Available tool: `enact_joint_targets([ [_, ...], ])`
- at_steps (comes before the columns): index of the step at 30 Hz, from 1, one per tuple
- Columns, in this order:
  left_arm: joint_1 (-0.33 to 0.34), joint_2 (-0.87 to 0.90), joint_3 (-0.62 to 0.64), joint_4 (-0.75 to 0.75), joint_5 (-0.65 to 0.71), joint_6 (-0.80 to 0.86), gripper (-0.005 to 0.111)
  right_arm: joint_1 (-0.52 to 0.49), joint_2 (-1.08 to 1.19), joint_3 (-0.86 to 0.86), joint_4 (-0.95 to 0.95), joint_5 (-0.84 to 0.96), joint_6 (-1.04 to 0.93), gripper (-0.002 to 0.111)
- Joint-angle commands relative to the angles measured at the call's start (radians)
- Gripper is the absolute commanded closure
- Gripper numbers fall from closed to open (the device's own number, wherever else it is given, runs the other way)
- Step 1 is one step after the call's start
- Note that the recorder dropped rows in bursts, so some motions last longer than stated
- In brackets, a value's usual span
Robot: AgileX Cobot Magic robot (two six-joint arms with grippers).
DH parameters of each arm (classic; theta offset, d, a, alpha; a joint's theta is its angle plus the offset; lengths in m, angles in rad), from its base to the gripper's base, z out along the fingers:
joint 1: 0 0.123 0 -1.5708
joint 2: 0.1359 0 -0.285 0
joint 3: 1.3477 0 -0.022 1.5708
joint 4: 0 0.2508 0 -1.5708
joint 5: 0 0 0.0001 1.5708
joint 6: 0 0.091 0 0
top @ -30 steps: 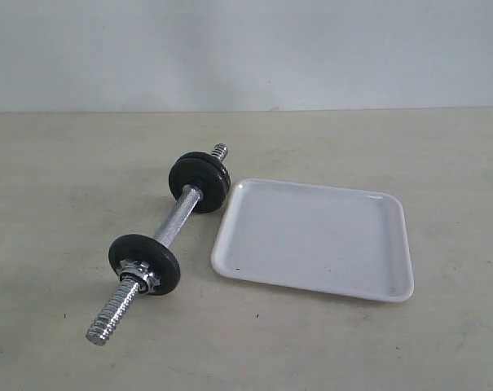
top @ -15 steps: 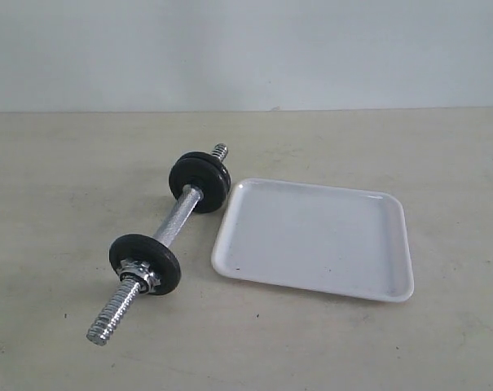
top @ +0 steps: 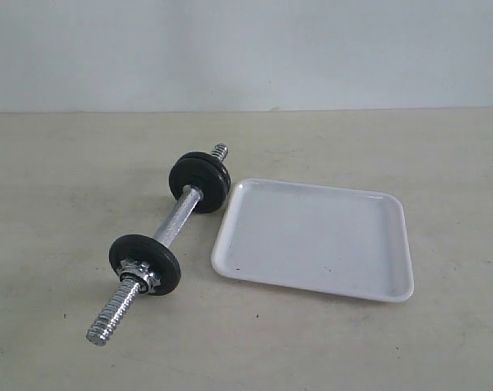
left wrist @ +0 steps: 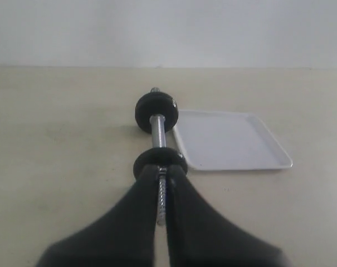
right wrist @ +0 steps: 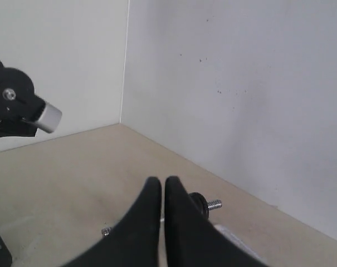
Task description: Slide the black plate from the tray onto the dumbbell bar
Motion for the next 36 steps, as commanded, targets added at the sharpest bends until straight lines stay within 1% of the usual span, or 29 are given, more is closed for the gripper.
enact_joint_targets([
  [1, 0.002, -0.005, 0.058, 0.004, -0.006, 0.008, 0.102, -0.001, -0.044, 0.090, -0.011, -0.003, -0.016, 0.108],
  [4, 0.002, -0.005, 0.066, 0.000, -0.060, 0.002, 0.102, -0.001, -0.052, 0.143, -0.011, -0.003, -0.035, 0.108],
  [9, 0.002, -0.005, 0.096, -0.004, -0.185, -0.039, 0.102, -0.001, -0.054, 0.242, -0.011, -0.197, -0.089, 0.108],
  [13, 0.002, -0.005, 0.149, -0.017, -0.302, -0.080, 0.102, -0.001, -0.054, 0.351, -0.009, -0.330, -0.131, 0.108],
  [19, 0.002, -0.005, 0.298, -0.027, -0.618, -0.164, 0.102, -0.001, -0.054, 0.574, 0.039, -0.566, -0.193, 0.108],
  [22, 0.002, -0.005, 0.373, -0.027, -0.727, -0.187, 0.102, -0.001, -0.054, 0.673, 0.098, -0.663, -0.250, 0.108],
  [24, 0.002, -0.005, 0.421, -0.027, -0.766, -0.187, 0.102, -0.001, -0.054, 0.737, 0.131, -0.725, -0.284, 0.108],
  [29, 0.002, -0.005, 0.503, -0.027, -0.777, -0.187, 0.102, -0.001, -0.054, 0.860, 0.175, -0.838, -0.299, 0.108],
  [33, 0.005, -0.005, 0.539, -0.027, -0.823, -0.190, 0.102, -0.001, -0.054, 0.938, 0.200, -0.896, -0.299, 0.108],
  [36, 0.023, -0.005, 0.551, -0.027, -0.830, -0.191, 0.102, -0.001, -0.054, 0.992, 0.200, -0.941, -0.299, 0.108],
])
